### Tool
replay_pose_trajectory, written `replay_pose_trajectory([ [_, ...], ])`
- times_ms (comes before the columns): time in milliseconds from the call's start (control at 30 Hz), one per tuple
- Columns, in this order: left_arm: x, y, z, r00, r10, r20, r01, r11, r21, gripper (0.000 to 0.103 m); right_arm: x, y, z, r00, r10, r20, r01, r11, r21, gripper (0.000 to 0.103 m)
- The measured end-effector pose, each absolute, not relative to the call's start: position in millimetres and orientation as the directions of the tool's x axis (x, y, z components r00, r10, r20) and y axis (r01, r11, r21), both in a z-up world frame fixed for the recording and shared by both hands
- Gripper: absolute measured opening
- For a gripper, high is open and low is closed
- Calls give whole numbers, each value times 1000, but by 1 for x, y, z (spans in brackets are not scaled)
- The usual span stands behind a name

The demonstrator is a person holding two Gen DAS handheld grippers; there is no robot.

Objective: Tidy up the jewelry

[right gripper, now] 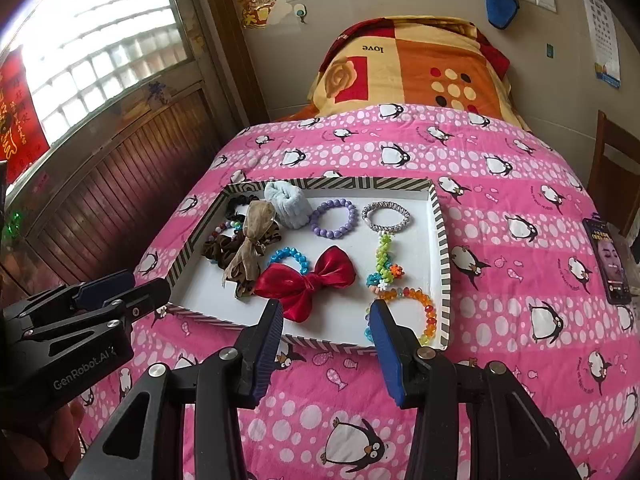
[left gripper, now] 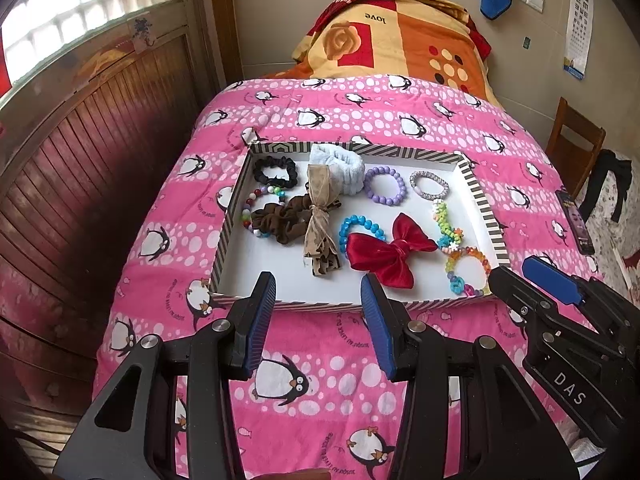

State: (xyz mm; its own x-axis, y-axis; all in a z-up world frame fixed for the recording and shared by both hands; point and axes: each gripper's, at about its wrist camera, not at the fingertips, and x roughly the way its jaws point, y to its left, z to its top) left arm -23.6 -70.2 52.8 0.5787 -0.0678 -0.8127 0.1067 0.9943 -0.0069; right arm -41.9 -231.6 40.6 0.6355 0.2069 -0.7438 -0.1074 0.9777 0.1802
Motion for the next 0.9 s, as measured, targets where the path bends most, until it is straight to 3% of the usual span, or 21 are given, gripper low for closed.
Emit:
replay_pose_trajectory([
  [900, -27, -69, 52, 576, -70, -814, 112, 994, -6, 44, -39, -230, 38, 618, 213, -757, -121, 977, 176, 44],
])
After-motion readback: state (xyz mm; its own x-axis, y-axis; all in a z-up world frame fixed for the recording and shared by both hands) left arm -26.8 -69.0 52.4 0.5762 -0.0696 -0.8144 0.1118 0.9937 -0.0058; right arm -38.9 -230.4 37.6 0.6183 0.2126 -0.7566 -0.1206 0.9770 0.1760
